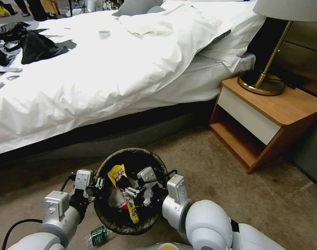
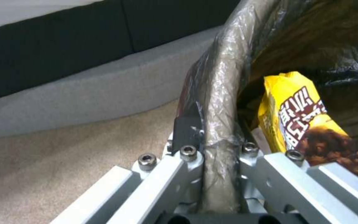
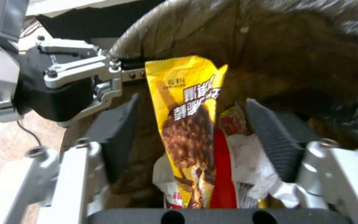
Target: Pick up the trash bin, then pick up the garbage from the floor and place it into the trash bin.
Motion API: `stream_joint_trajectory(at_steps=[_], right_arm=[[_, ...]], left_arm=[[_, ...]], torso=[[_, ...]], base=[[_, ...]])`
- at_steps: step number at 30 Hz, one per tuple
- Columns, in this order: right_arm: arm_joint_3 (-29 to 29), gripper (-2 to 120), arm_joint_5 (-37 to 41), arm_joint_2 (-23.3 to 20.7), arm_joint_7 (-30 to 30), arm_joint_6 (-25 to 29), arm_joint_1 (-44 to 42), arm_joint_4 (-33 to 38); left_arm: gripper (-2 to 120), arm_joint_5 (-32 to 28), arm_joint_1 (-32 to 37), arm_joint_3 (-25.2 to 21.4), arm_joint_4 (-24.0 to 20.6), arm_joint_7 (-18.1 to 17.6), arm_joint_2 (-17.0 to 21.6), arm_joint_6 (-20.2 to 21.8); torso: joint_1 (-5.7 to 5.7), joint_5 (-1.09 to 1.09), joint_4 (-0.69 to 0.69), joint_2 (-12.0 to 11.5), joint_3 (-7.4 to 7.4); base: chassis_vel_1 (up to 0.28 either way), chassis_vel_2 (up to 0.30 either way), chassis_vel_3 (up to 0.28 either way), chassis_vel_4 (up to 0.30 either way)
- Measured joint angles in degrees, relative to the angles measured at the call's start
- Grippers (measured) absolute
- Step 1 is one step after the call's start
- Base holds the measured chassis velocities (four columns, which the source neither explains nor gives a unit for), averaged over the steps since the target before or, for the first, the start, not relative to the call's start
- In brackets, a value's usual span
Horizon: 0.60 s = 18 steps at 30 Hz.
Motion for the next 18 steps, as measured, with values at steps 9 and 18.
stream_joint_trajectory(at_steps=[9,18], right_arm=[[4.28,96,-0.19,-1.81,-1.6,0.51,-1.05,3.49],[16.55,100,-5.81,-6.84,-7.32,7.99,-9.29,10.89]], left_arm=[[1,0.0,-0.13,0.16,0.0,0.0,0.06,0.01],[1,0.35,-0.5,0.37,0.0,0.0,0.17,0.02]], torso=[[0.0,0.0,0.0,0.0,0.0],[0.0,0.0,0.01,0.0,0.0]], base=[[0.0,0.0,0.0,0.0],[0.0,0.0,0.0,0.0]])
